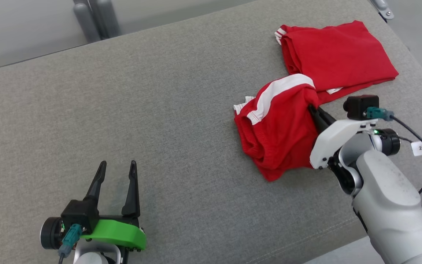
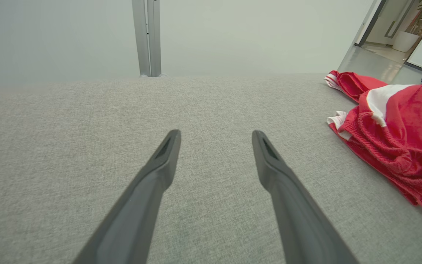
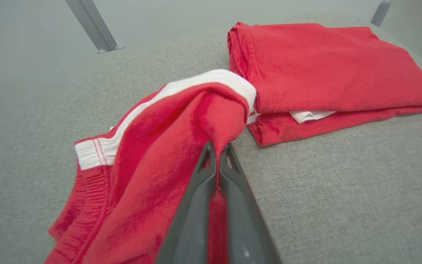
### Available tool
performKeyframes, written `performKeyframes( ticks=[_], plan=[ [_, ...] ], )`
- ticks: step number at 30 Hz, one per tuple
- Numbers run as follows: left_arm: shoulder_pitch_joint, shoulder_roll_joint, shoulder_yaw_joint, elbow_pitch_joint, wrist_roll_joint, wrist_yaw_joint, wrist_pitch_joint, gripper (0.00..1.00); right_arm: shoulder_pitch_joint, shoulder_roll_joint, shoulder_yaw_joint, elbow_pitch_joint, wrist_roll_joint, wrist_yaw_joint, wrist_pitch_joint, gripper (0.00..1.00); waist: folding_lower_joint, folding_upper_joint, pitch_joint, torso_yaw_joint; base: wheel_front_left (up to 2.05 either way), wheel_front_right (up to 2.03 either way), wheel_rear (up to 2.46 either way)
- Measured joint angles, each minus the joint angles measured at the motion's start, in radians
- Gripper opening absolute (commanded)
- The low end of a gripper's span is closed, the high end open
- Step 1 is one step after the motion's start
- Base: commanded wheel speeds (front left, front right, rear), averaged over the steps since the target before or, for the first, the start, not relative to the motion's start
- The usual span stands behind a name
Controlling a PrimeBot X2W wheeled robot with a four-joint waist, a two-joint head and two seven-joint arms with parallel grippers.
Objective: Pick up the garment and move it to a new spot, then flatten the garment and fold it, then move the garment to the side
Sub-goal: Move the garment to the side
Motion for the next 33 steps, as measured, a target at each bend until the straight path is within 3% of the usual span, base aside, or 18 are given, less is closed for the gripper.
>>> performKeyframes(
  ticks=[6, 22, 33],
  plan=[
    [-0.002, -0.002, -0.002, -0.001, -0.005, 0.004, 0.0, 1.0, -0.1, -0.026, -0.017, 0.054, -0.026, 0.0, -0.005, 0.0, 0.0, 0.0, -0.003, 0.049, 0.0, 0.0, 0.0],
    [-0.024, -0.001, -0.007, -0.013, -0.004, 0.006, 0.0, 1.0, -0.329, -0.221, -0.095, 0.254, -0.166, 0.0, -0.028, 0.0, 0.0, 0.0, 0.043, 0.171, 0.0, 0.0, 0.0],
    [-0.068, 0.016, -0.025, -0.026, 0.01, 0.0, 0.001, 1.0, -0.412, -0.327, -0.296, 0.417, -0.25, 0.0, -0.089, 0.0, 0.0, 0.0, 0.136, 0.231, 0.0, 0.0, 0.0]
  ],
)
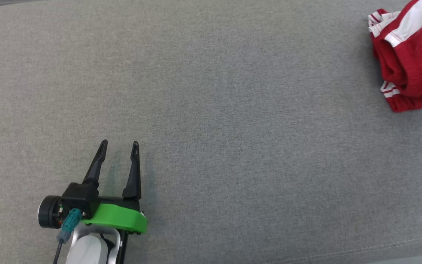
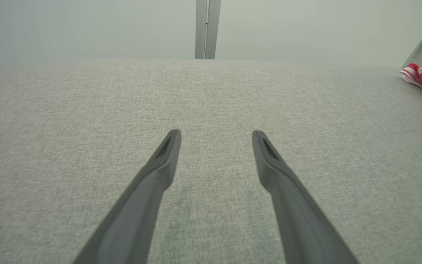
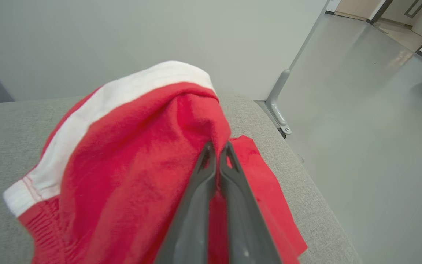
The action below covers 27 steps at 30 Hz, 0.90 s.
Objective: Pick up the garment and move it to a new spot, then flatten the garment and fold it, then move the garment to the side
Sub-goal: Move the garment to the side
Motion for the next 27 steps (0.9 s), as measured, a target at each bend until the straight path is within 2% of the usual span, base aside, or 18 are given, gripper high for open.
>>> performKeyframes(
  ticks=[9, 18, 19, 20, 21, 27],
  plan=[
    [-0.019, 0.011, -0.008, -0.007, 0.004, 0.003, 0.001, 1.0, -0.027, -0.027, -0.213, 0.134, -0.098, 0.0, -0.07, 0.0, 0.0, 0.0, 0.071, 0.038, 0.0, 0.0, 0.0],
    [-0.029, 0.019, -0.015, -0.006, 0.007, 0.009, 0.001, 1.0, -0.028, -0.016, -0.363, 0.157, -0.236, 0.0, -0.11, 0.0, 0.0, 0.0, 0.1, 0.044, 0.0, 0.0, 0.0],
    [-0.031, 0.02, -0.016, -0.006, 0.007, 0.009, 0.001, 1.0, -0.028, -0.01, -0.376, 0.146, -0.253, 0.0, -0.124, 0.18, 0.0, 0.0, 0.101, 0.042, 0.0, 0.0, 0.0],
    [-0.033, 0.02, -0.018, -0.006, 0.007, 0.009, 0.001, 1.0, -0.028, -0.007, -0.386, 0.138, -0.265, 0.0, -0.132, 0.85, 0.0, 0.0, 0.102, 0.042, 0.0, 0.0, 0.0],
    [-0.034, 0.021, -0.019, -0.005, 0.007, 0.012, 0.001, 1.0, -0.03, 0.002, -0.396, 0.126, -0.286, 0.0, -0.142, 1.0, 0.0, 0.0, 0.102, 0.04, 0.0, 0.0, 0.0],
    [-0.036, 0.027, -0.024, 0.0, 0.007, 0.016, 0.004, 1.0, -0.026, 0.06, -0.465, 0.062, -0.379, 0.0, -0.166, 1.0, 0.0, 0.0, 0.09, 0.028, 0.0, 0.0, 0.0]
  ],
)
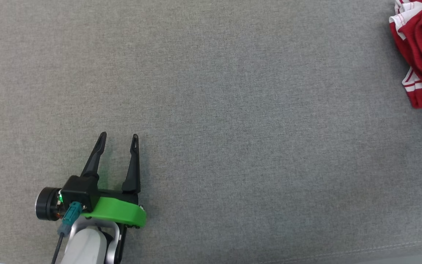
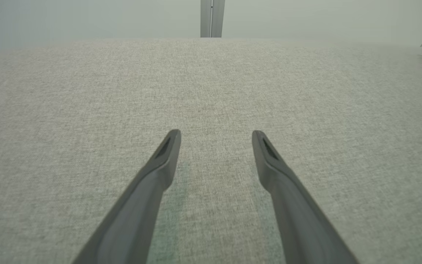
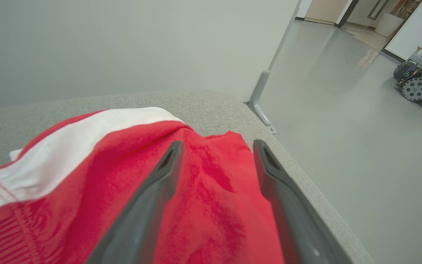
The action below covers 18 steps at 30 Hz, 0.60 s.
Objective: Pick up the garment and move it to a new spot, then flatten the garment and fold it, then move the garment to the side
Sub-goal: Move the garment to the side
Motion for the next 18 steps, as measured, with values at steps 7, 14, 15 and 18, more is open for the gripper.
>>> performKeyframes(
  ticks=[7, 14, 15, 18],
  plan=[
    [0.002, 0.002, -0.006, 0.006, -0.002, 0.002, 0.001, 1.0, 0.012, 0.067, -0.024, -0.032, -0.056, 0.0, -0.008, 1.0, 0.0, 0.0, -0.033, -0.014, 0.0, 0.0, 0.0],
    [0.015, 0.001, -0.003, 0.017, -0.014, 0.009, 0.0, 1.0, 0.025, 0.125, 0.035, -0.059, -0.061, 0.0, -0.013, 1.0, 0.0, 0.0, -0.094, -0.025, 0.0, 0.0, 0.0],
    [0.017, 0.0, -0.001, 0.018, -0.018, 0.01, 0.0, 1.0, 0.027, 0.136, 0.05, -0.071, -0.052, 0.0, -0.013, 1.0, 0.0, 0.0, -0.104, -0.026, 0.0, 0.0, 0.0],
    [0.03, -0.004, 0.008, 0.023, -0.029, 0.012, 0.0, 1.0, 0.058, 0.171, 0.125, -0.112, -0.012, 0.0, -0.013, 1.0, 0.0, 0.0, -0.14, -0.029, 0.0, 0.0, 0.0]
  ],
)
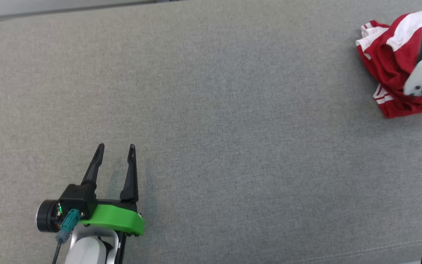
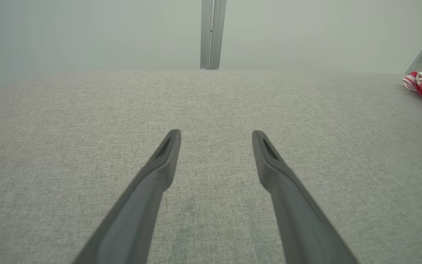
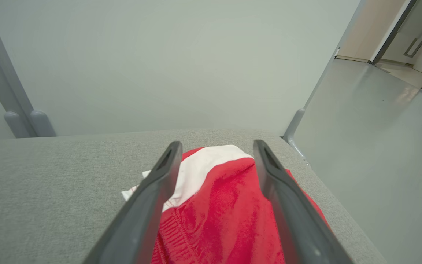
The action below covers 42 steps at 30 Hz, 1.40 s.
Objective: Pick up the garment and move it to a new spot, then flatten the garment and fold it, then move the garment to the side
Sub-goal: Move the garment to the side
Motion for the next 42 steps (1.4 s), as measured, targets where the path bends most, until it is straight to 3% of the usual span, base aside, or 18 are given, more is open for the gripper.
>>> performKeyframes(
  ticks=[12, 18, 29, 42],
  plan=[
    [0.071, -0.03, 0.042, 0.038, -0.065, 0.017, -0.004, 1.0, 0.241, 0.088, 0.341, -0.211, 0.287, 0.0, -0.001, 1.0, 0.0, 0.0, -0.181, -0.003, 0.0, 0.0, 0.0],
    [0.118, -0.042, 0.069, 0.04, -0.083, 0.037, -0.004, 1.0, 0.401, 0.107, 0.445, -0.358, 0.403, 0.0, -0.001, 1.0, -0.0001, 0.0, -0.266, 0.008, 0.0, 0.0, 0.0],
    [0.158, -0.047, 0.088, 0.036, -0.07, 0.059, -0.005, 1.0, 0.665, 0.191, 0.445, -0.611, 0.411, 0.0, -0.001, 1.0, -0.0001, 0.0, -0.339, 0.054, 0.0, 0.0, 0.0],
    [0.17, -0.047, 0.068, 0.055, -0.049, 0.053, -0.005, 1.0, 0.847, 0.21, 0.457, -0.743, 0.443, 0.0, -0.001, 1.0, -0.0001, 0.0, -0.335, 0.071, 0.0, 0.0, 0.0]
  ],
)
